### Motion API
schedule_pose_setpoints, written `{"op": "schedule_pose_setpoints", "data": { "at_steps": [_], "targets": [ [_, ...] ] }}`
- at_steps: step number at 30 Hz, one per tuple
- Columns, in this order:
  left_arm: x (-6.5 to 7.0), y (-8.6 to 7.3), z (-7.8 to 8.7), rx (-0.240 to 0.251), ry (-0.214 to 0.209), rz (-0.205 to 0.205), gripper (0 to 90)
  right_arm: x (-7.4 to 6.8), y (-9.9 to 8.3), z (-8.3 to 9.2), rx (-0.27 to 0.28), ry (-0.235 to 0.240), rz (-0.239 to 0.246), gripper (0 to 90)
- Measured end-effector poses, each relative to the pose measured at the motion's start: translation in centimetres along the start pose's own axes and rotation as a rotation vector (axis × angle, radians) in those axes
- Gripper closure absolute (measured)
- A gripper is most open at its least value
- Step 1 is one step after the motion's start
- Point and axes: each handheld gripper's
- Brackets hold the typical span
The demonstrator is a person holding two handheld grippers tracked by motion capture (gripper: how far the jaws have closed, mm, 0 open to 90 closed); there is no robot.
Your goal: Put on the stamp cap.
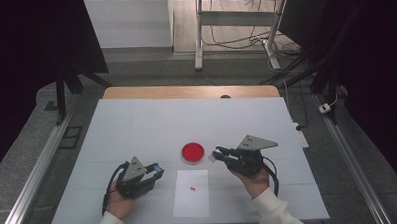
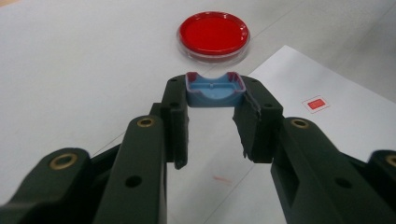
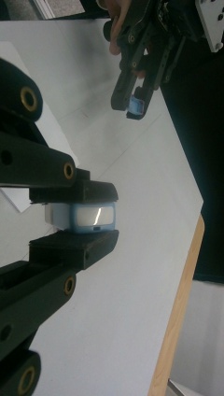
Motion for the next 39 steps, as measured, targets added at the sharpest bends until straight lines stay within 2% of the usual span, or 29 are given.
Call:
{"op": "schedule_pose_setpoints", "data": {
  "at_steps": [10,24,39],
  "targets": [
    [0.7,0.8,-1.2,0.001,-0.014,-0.016,65.2,-0.1,-0.1,-0.2,-0.001,0.002,0.001,75.5],
    [2.5,2.5,-3.4,0.006,-0.057,-0.049,65.2,-0.2,-0.1,-0.2,-0.004,0.007,0.002,75.6],
    [4.1,3.7,-6.1,-0.011,-0.082,-0.089,65.2,-0.5,0.0,-0.4,-0.005,0.010,0.001,75.5]
  ]
}}
Point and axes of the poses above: each handheld gripper's, and its own axes: z roughly backward along the jaws, y roughly out of its top, x roughly to its right
